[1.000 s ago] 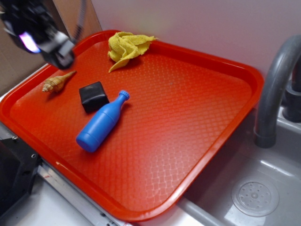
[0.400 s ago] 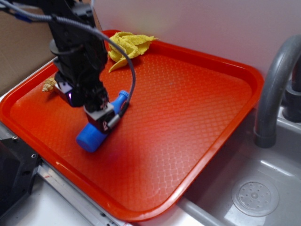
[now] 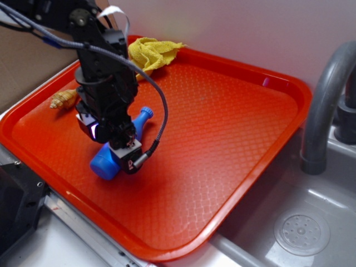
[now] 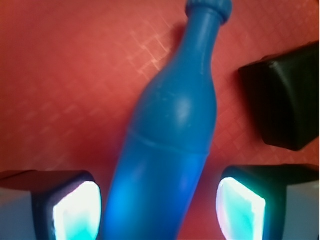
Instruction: Grab the blue bottle.
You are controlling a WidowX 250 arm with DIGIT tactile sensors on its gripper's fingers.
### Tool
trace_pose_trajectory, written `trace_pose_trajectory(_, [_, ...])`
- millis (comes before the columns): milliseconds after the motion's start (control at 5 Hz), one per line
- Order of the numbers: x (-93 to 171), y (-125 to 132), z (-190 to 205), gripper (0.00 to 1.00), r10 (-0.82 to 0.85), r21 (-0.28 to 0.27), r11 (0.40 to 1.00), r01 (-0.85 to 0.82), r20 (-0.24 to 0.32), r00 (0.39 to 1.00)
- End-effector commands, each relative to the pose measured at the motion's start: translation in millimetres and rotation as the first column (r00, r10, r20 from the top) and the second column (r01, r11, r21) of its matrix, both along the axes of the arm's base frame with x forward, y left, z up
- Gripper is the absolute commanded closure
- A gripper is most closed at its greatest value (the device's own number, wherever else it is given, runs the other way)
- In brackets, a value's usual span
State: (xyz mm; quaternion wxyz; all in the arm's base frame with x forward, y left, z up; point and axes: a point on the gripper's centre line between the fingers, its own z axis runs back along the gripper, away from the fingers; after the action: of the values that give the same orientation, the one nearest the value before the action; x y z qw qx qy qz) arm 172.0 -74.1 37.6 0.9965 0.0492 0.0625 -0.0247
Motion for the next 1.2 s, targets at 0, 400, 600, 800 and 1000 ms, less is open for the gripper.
trace_pose_trajectory(0, [1.4, 6.5, -16.8, 0.00, -0.007, -0.001, 1.000, 0.007, -0.034, 0.999])
trace_pose_trajectory(400, [1.7, 8.3, -19.4, 1.00, -0.006, 0.020, 1.000, 0.007, -0.027, 1.000])
trace_pose_trajectory(600, [2.0, 10.2, -19.3, 1.00, -0.016, 0.028, 0.999, 0.017, -0.026, 1.000])
trace_pose_trajectory(800, [4.0, 11.8, -18.7, 1.00, -0.022, 0.044, 0.999, 0.023, -0.022, 1.000])
trace_pose_trajectory(1000, [6.8, 13.6, -16.6, 1.00, -0.036, 0.059, 0.998, 0.036, -0.007, 0.999])
